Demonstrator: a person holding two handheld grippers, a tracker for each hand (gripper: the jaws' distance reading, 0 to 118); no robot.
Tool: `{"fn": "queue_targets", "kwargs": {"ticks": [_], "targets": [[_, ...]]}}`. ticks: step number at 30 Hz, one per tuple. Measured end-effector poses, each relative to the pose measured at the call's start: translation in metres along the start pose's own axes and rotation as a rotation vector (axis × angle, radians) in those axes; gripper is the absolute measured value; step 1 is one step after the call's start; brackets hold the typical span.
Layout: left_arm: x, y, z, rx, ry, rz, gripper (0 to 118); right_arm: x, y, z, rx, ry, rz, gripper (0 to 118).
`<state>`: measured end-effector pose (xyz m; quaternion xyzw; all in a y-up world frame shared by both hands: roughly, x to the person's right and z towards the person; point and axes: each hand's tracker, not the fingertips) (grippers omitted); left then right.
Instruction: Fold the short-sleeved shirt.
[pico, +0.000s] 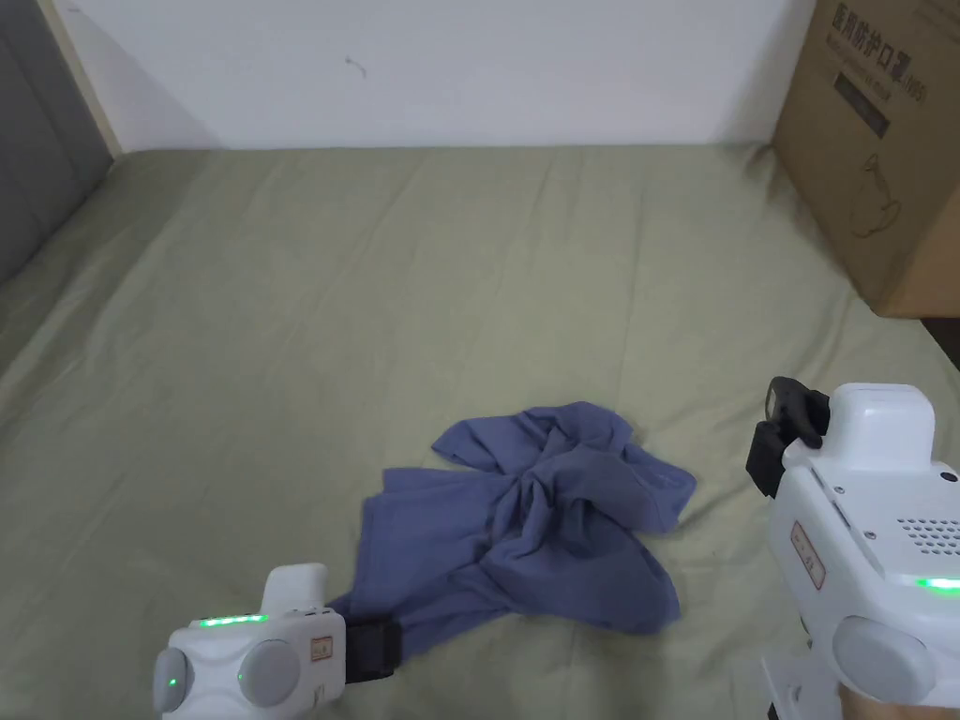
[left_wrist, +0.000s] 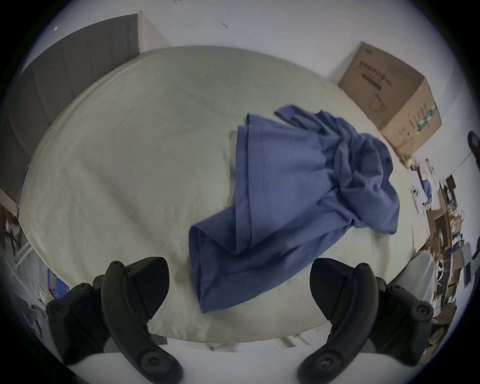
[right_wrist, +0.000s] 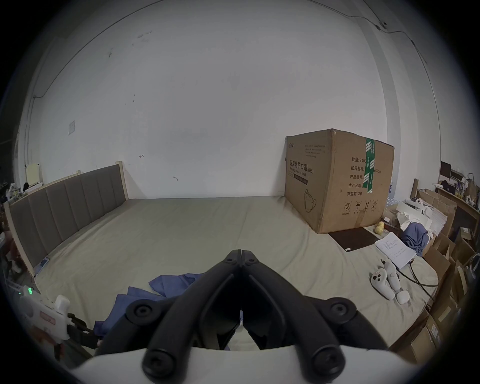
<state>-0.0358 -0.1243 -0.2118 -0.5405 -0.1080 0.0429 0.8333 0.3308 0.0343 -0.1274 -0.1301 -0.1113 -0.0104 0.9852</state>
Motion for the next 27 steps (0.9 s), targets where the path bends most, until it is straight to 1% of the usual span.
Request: {"fn": "queue_targets", "kwargs": {"ticks": [1, 2, 3, 4, 5, 6, 7, 8, 9, 10, 11, 13, 16, 17, 18, 19, 20, 21, 23, 26, 27], "targets": [[0.003, -0.001, -0.003, -0.012, 0.017, -0.010, 106, 0.001, -0.001, -0.001, -0.003, 0.000, 0.000, 0], [0.005, -0.002, -0.006, 0.016, 0.035, 0.007, 92, 0.003, -0.002, -0.002, -0.005, -0.001, -0.001, 0], [0.006, -0.003, -0.008, 0.020, 0.052, 0.012, 92, 0.003, -0.003, -0.002, -0.008, -0.002, -0.001, 0], [0.007, -0.003, -0.010, 0.023, 0.062, 0.016, 85, 0.004, -0.004, -0.002, -0.011, -0.002, -0.001, 0], [0.010, -0.004, -0.014, 0.020, 0.086, 0.015, 74, 0.006, -0.005, -0.004, -0.014, -0.004, -0.001, 0], [0.010, -0.005, -0.018, 0.014, 0.146, -0.013, 65, 0.008, -0.006, -0.005, -0.018, -0.006, 0.000, 0], [0.011, -0.006, -0.018, 0.018, 0.107, -0.018, 63, 0.008, -0.007, -0.006, -0.023, -0.006, 0.001, 0], [0.013, -0.006, -0.015, 0.021, 0.121, -0.031, 60, 0.009, -0.007, -0.007, -0.028, -0.007, 0.001, 0], [0.014, -0.006, -0.011, 0.029, 0.121, -0.046, 53, 0.010, -0.009, -0.009, -0.031, -0.008, 0.002, 0], [0.015, -0.006, -0.009, 0.040, 0.112, -0.063, 33, 0.011, -0.010, -0.011, -0.035, -0.010, 0.003, 0], [0.016, -0.004, -0.007, 0.052, 0.059, -0.053, 3, 0.011, -0.011, -0.013, -0.041, -0.012, 0.004, 0], [0.019, -0.002, -0.004, 0.037, 0.053, -0.038, 3, 0.012, -0.013, -0.020, -0.058, -0.011, 0.003, 0], [0.021, 0.002, 0.013, 0.103, -0.003, -0.004, 3, 0.012, -0.020, -0.040, -0.122, -0.009, -0.002, 0], [0.021, 0.005, 0.021, 0.126, -0.022, 0.006, 3, 0.013, -0.024, -0.052, -0.167, -0.008, 0.006, 3], [0.019, 0.008, 0.027, 0.148, -0.036, 0.012, 3, 0.013, -0.029, -0.065, -0.209, -0.005, 0.015, 12], [0.019, 0.011, 0.032, 0.164, -0.044, 0.010, 3, 0.012, -0.033, -0.076, -0.242, -0.001, 0.017, 26], [0.018, 0.014, 0.038, 0.182, -0.053, 0.008, 3, 0.012, -0.038, -0.091, -0.286, 0.008, 0.021, 49], [0.018, 0.017, 0.043, 0.194, -0.062, 0.012, 3, 0.012, -0.045, -0.106, -0.352, 0.027, 0.025, 65], [0.015, 0.024, 0.046, 0.213, -0.096, 0.021, 3, 0.010, -0.058, -0.131, -0.402, 0.044, 0.032, 87], [0.010, 0.031, 0.044, 0.224, -0.110, 0.037, 3, 0.009, -0.082, -0.170, -0.526, 0.041, 0.012, 102], [0.009, 0.033, 0.042, 0.226, -0.115, 0.043, 3, 0.004, -0.085, -0.176, -0.570, 0.047, 0.004, 101]]}}
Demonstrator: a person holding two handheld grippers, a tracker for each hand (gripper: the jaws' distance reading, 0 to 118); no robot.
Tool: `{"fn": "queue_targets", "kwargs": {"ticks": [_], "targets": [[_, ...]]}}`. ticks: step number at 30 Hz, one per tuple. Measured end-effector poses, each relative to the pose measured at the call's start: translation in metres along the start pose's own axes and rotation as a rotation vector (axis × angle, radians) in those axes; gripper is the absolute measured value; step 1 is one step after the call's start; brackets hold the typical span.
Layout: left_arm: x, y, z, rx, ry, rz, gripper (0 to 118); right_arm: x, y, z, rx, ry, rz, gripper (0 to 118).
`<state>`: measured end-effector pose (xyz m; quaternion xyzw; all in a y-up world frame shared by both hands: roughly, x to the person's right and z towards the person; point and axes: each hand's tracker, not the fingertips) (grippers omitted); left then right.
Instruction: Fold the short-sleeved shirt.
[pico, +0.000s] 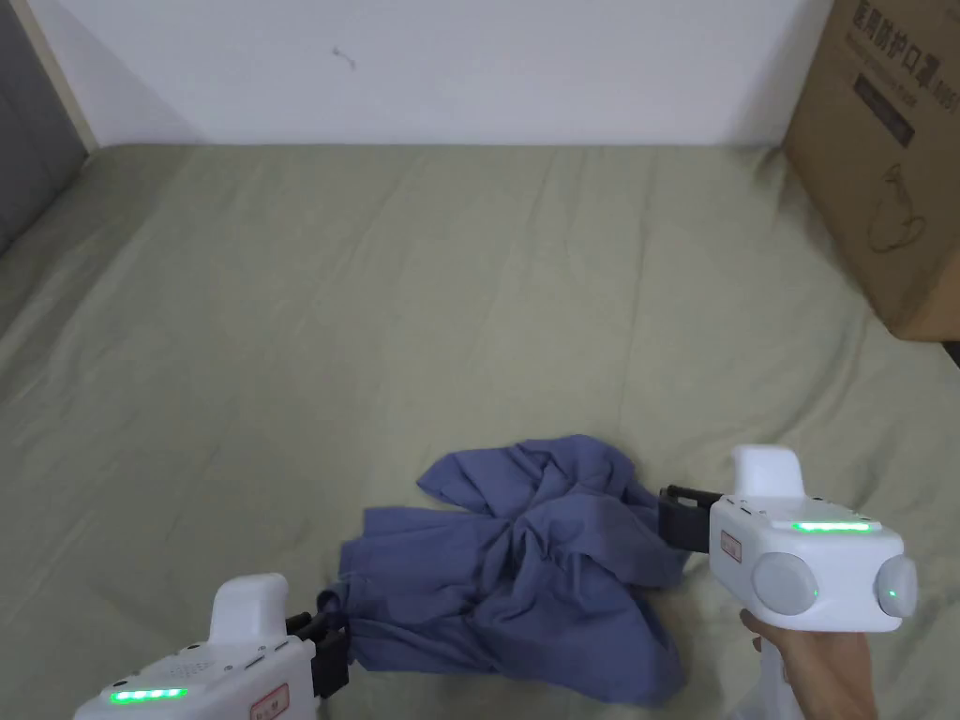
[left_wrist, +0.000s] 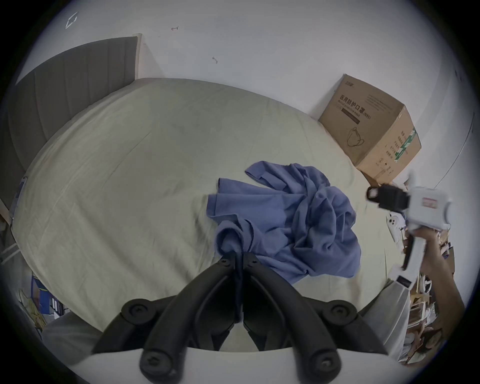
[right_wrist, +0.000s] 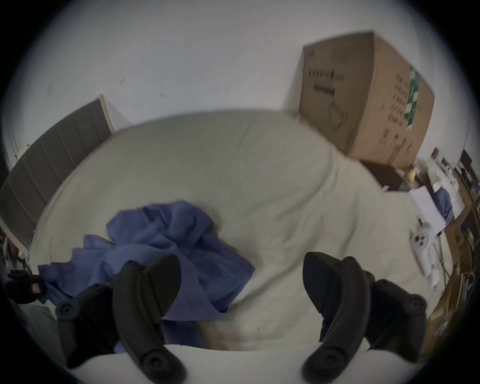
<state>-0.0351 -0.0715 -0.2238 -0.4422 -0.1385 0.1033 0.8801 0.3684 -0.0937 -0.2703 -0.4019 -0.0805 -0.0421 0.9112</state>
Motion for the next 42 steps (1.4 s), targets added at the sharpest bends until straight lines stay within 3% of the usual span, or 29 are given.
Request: {"fn": "queue_targets", "kwargs": {"ticks": [3, 4, 5, 7, 9, 10, 11, 12, 15, 19, 25, 34, 42], "targets": [[-0.001, 0.002, -0.009, -0.011, -0.003, 0.007, 3, -0.004, -0.005, -0.034, -0.142, 0.040, -0.046, 98], [-0.001, 0.002, -0.010, -0.014, -0.002, 0.007, 3, 0.000, -0.006, -0.045, -0.169, 0.058, -0.066, 93], [-0.002, 0.002, -0.012, -0.018, -0.004, 0.008, 3, -0.001, -0.009, -0.052, -0.195, 0.066, -0.081, 78], [-0.001, 0.002, -0.013, -0.024, -0.008, 0.006, 3, -0.003, -0.013, -0.059, -0.213, 0.086, -0.095, 71], [-0.001, 0.002, -0.014, -0.027, -0.009, 0.004, 3, -0.005, -0.016, -0.056, -0.208, 0.074, -0.088, 47], [-0.001, 0.001, -0.014, -0.027, -0.010, 0.002, 3, -0.006, -0.016, -0.051, -0.181, 0.065, -0.079, 41], [-0.001, 0.001, -0.013, -0.025, -0.010, 0.001, 3, -0.006, -0.015, -0.045, -0.154, 0.093, -0.082, 15], [-0.001, 0.001, -0.013, -0.021, -0.009, 0.003, 3, -0.004, -0.014, -0.038, -0.145, 0.100, -0.091, 1], [-0.001, 0.004, -0.007, -0.005, -0.031, 0.018, 3, -0.001, -0.008, -0.010, -0.048, 0.087, -0.059, 1], [0.001, 0.017, 0.004, 0.039, -0.071, 0.038, 3, 0.017, 0.014, 0.031, 0.066, 0.111, -0.075, 1], [0.004, 0.071, 0.026, 0.164, -0.088, 0.011, 3, 0.043, 0.068, 0.102, 0.247, 0.078, -0.012, 1], [-0.005, 0.210, 0.074, 0.361, 0.038, -0.091, 3, 0.059, 0.157, 0.184, 0.445, 0.024, 0.019, 1], [0.012, 0.329, 0.115, 0.521, 0.106, -0.101, 3, 0.059, 0.237, 0.198, 0.527, -0.043, 0.007, 1]]}}
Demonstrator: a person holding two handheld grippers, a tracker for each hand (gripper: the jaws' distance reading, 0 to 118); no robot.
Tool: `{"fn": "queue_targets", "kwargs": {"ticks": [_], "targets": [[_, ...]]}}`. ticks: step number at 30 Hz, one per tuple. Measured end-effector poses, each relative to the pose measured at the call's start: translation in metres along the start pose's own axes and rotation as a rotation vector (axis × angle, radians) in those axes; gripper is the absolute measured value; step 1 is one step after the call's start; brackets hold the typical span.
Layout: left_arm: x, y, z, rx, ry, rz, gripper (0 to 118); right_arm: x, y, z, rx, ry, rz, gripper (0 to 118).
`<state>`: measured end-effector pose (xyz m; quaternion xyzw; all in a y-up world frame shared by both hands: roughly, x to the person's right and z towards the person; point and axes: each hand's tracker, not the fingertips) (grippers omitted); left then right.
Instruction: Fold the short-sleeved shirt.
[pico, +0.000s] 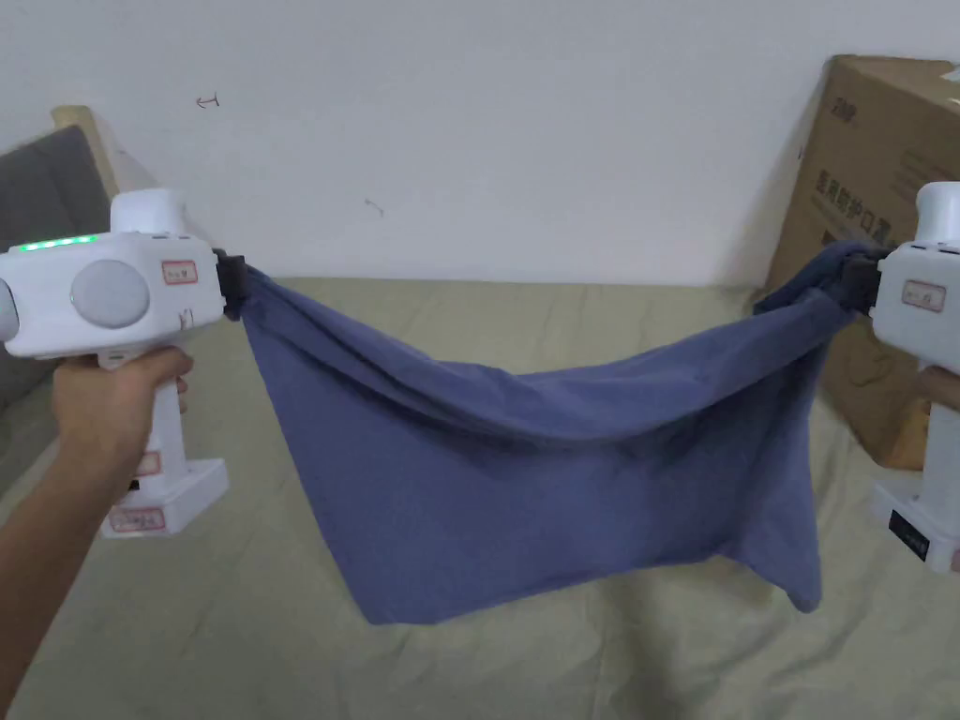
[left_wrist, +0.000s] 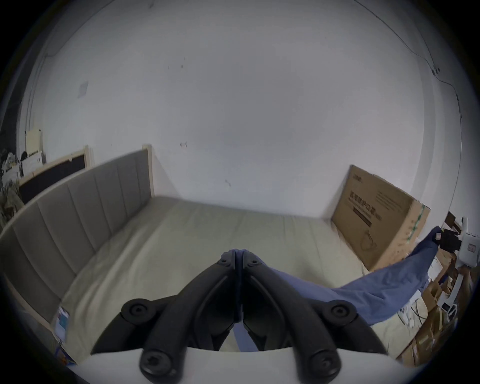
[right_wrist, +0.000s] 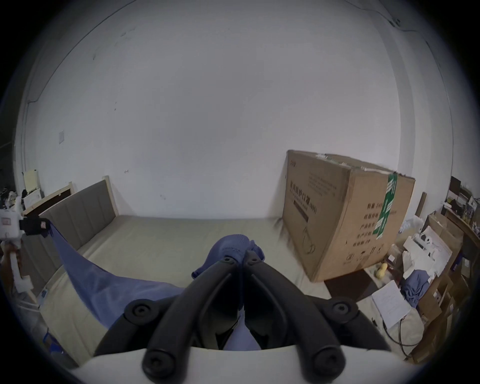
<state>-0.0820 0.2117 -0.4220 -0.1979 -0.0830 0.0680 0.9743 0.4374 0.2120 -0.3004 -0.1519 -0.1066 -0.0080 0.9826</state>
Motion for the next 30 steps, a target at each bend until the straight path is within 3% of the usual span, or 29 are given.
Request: {"fn": "queue_targets", "kwargs": {"ticks": [7, 14, 22, 30], "targets": [[0.002, 0.079, -0.030, 0.095, 0.068, -0.008, 3, 0.007, 0.050, -0.032, 0.061, -0.043, -0.057, 1], [-0.010, 0.101, -0.068, 0.132, 0.134, -0.026, 3, -0.001, 0.054, -0.066, 0.083, -0.044, -0.127, 1], [-0.028, 0.046, -0.117, 0.042, 0.180, -0.114, 3, -0.021, -0.011, -0.117, -0.008, -0.045, -0.169, 1], [-0.058, -0.061, -0.125, -0.096, 0.174, -0.067, 3, -0.025, -0.107, -0.129, -0.154, -0.047, -0.182, 1]]}}
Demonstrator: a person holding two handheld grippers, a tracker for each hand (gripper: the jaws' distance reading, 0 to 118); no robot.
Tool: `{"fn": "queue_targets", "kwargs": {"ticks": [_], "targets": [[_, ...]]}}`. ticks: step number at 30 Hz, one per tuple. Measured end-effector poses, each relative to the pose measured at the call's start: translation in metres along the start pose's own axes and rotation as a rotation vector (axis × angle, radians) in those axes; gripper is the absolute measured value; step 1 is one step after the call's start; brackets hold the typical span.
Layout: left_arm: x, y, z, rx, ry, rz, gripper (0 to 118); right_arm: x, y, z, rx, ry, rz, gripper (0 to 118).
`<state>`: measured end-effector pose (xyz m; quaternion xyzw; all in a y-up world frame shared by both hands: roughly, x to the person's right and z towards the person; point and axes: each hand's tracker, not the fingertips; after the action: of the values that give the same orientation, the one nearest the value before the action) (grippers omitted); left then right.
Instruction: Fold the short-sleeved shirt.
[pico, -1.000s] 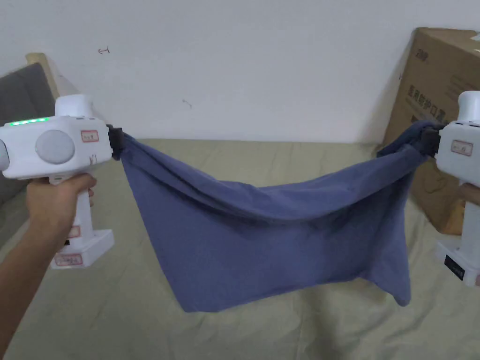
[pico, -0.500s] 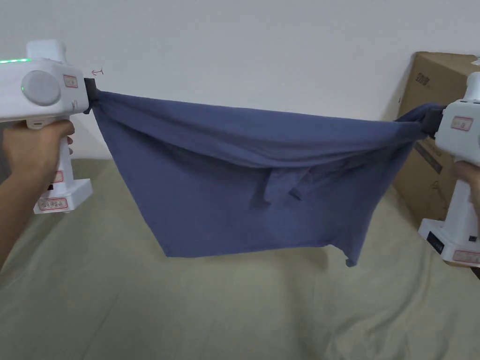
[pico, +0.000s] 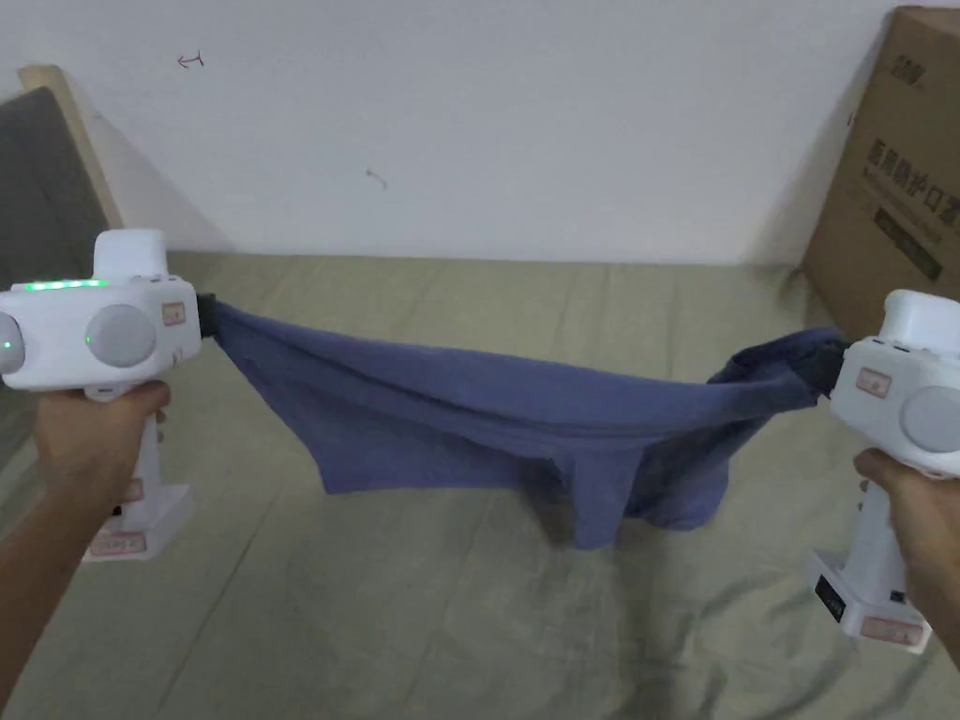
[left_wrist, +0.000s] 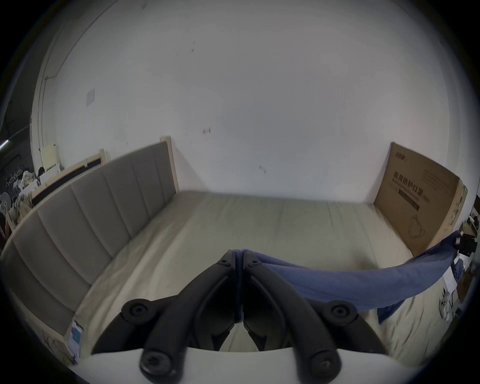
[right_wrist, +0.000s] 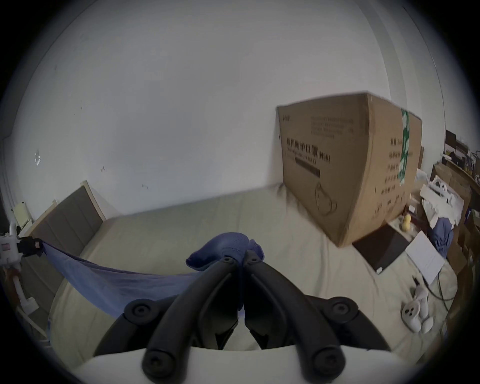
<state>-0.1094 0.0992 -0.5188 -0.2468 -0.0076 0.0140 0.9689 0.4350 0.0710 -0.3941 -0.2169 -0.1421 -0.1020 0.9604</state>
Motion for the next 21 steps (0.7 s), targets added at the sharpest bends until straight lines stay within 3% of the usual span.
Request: {"fn": "queue_targets", "kwargs": {"ticks": [6, 10, 21], "targets": [[-0.021, -0.097, 0.040, -0.104, 0.002, 0.009, 3, 0.023, -0.079, 0.034, -0.096, -0.011, -0.021, 1], [-0.036, -0.157, 0.084, -0.163, 0.002, 0.052, 3, 0.041, -0.133, 0.077, -0.146, -0.014, -0.081, 1], [-0.066, -0.271, 0.171, -0.300, 0.050, 0.093, 3, 0.091, -0.239, 0.161, -0.296, -0.043, -0.154, 1]]}}
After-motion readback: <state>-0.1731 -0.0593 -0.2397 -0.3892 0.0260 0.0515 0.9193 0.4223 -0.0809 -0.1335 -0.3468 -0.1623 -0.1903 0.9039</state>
